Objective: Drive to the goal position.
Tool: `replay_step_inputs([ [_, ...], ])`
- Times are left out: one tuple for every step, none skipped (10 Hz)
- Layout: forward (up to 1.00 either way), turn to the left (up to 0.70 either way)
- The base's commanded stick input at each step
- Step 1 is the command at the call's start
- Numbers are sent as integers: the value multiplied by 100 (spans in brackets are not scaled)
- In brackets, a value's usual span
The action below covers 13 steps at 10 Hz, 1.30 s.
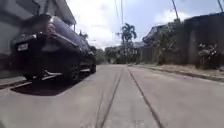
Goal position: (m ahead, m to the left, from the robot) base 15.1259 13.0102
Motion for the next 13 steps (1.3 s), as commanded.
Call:
replay_step_inputs([
  [100,-37],
  [100,-26],
  [100,-6],
  [100,0],
  [100,0],
  [100,-2],
  [100,-2],
  [100,-3],
  [100,-2],
  [100,0],
  [100,0],
  [100,0],
  [100,4],
])
